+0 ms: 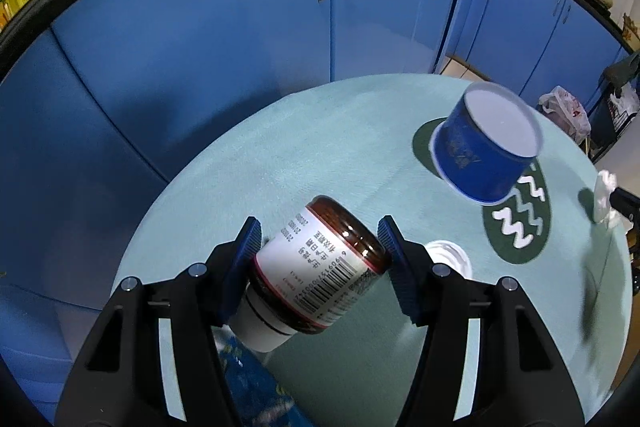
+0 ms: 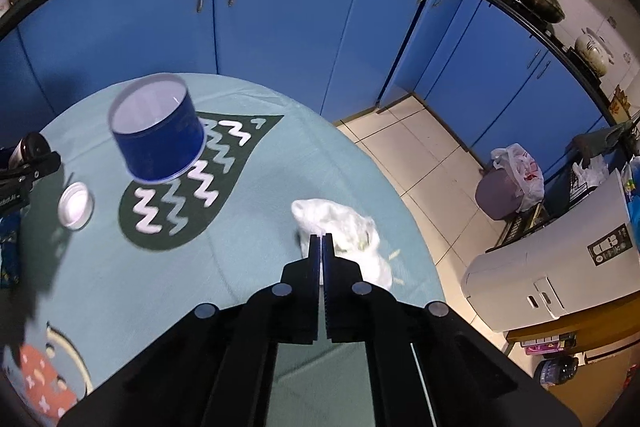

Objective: Collect trash
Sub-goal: 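Carry the brown bottle and white tissue over to the black bin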

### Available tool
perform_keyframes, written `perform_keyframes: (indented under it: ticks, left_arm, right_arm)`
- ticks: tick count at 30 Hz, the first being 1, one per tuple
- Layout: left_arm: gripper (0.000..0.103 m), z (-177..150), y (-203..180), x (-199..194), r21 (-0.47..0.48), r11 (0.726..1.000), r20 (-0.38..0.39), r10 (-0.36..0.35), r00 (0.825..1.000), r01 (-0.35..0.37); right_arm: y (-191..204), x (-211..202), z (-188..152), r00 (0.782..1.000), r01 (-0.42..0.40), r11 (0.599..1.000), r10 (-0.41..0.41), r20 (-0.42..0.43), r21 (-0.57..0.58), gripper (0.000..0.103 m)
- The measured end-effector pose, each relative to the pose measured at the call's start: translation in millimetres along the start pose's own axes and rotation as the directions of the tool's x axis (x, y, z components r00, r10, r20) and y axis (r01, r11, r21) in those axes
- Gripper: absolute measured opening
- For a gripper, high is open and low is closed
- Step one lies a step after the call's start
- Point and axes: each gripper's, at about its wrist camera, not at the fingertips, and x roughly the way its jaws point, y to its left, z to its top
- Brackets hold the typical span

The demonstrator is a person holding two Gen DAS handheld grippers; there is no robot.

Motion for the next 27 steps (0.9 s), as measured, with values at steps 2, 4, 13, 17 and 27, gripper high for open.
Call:
perform_keyframes:
  ticks: [2, 4, 13, 17, 27]
  left_arm:
    - [0.061, 0.0, -1.1, -5.0, -0.001, 1.0, 0.007, 0.0, 1.0, 0.0]
    - [0.061, -0.9, -2.9, -10.7, 0.002, 1.0, 0.011, 0.001, 1.0, -0.001]
    - [0.061, -10.0, -9.1, -36.3, 0.015, 1.0, 0.027, 0.005, 1.0, -0.005]
    - [0.061, -14.9, -10.5, -47.3, 0.022, 1.0, 0.037, 0.009, 0.999, -0.01]
    - [0.061, -31.5, -27.0, -81.9, 0.052, 0.999, 0.062, 0.003, 0.998, -0.007]
  right_arm:
    - [-1.9, -7.4, -4.5, 1.0, -0.009, 1.0, 0.009, 0.003, 0.007, 0.002]
    - [-3.9, -14.2, -8.0, 1.0, -0.013, 1.0, 0.013, 0.007, 0.006, 0.002]
    - [-9.9, -40.7, -22.6, 1.0, -0.022, 1.0, 0.022, 0.02, 0.013, 0.002]
    - [-11.8, -52.9, -28.6, 0.999, -0.022, 1.0, 0.021, 0.029, 0.015, 0.002]
    - [-22.6, -85.9, -50.6, 0.998, -0.009, 0.999, 0.007, 0.057, 0.032, 0.002]
